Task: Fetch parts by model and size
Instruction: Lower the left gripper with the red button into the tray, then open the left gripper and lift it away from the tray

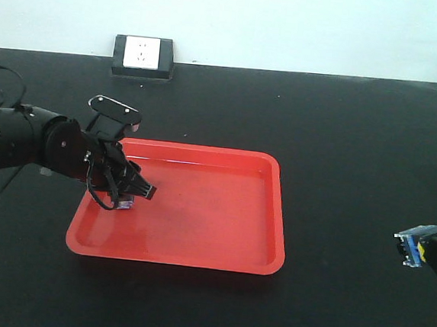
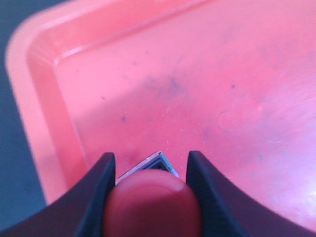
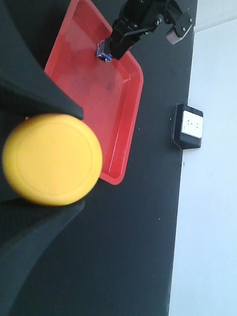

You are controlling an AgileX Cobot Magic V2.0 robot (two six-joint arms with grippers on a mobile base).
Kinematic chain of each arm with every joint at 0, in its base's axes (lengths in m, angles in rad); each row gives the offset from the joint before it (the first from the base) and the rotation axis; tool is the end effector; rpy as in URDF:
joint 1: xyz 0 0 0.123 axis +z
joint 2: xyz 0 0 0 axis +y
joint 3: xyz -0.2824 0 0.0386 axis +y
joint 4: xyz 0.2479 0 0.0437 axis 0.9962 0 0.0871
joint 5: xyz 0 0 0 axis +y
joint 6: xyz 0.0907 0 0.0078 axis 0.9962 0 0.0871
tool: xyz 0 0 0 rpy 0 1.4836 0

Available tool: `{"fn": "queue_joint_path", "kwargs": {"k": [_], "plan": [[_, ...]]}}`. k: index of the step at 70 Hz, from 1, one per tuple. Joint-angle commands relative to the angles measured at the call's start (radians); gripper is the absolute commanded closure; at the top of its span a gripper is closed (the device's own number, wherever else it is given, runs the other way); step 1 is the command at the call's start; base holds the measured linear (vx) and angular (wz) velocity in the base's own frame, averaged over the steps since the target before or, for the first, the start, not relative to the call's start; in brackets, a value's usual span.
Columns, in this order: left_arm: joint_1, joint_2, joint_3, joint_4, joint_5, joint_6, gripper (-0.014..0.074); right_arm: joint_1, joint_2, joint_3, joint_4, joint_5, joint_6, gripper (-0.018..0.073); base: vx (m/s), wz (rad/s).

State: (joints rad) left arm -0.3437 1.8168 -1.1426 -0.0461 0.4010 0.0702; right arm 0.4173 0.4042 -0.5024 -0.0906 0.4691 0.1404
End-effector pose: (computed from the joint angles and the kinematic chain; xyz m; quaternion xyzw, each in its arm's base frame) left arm 0.3546 -0.1286 0.1908 0.1794 0.9408 -0.0537 0.2825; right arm 0.0795 0.0312 0.3119 -0.1301 0.7887 0.1259 0.5874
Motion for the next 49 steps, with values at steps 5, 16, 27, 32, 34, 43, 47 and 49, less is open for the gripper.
{"fn": "queue_joint_path", "kwargs": {"k": [5, 16, 27, 32, 34, 43, 47, 49], "plan": [[-0.005, -0.034, -0.032, -0.009, -0.069, 0.001, 0.0449, -0.005, 0.014, -0.029, -0.010, -0.079, -0.004, 0.0569, 0.00, 0.00], [-0.005, -0.028, -0.032, -0.008, -0.060, 0.001, 0.0314, -0.005, 0.014, -0.029, -0.010, -0.079, -0.004, 0.0569, 0.00, 0.00], [-0.005, -0.029, -0.032, -0.012, -0.058, -0.001, 0.0172, -0.005, 0.014, -0.029, -0.010, -0.079, -0.004, 0.0569, 0.00, 0.00], [-0.005, -0.033, -0.032, -0.012, -0.057, -0.002, 0.0131, -0.005, 0.014, -0.029, -0.010, -0.079, -0.004, 0.0569, 0.00, 0.00], [-0.005, -0.037, -0.032, -0.012, -0.053, -0.002, 0.0123, -0.005, 0.014, -0.029, -0.010, -0.079, -0.004, 0.0569, 0.00, 0.00], [-0.005, -0.074, -0.032, -0.013, -0.037, -0.003, 0.0114, -0.005, 0.014, -0.029, -0.010, -0.079, -0.004, 0.0569, 0.00, 0.00], [-0.005, -0.108, -0.032, -0.013, -0.035, -0.003, 0.0114, -0.005, 0.014, -0.029, -0.010, -0.079, -0.004, 0.0569, 0.00, 0.00], [-0.005, -0.129, -0.032, -0.013, -0.034, -0.003, 0.0114, -0.005, 0.014, -0.029, -0.010, -0.079, -0.004, 0.0569, 0.00, 0.00]]}}
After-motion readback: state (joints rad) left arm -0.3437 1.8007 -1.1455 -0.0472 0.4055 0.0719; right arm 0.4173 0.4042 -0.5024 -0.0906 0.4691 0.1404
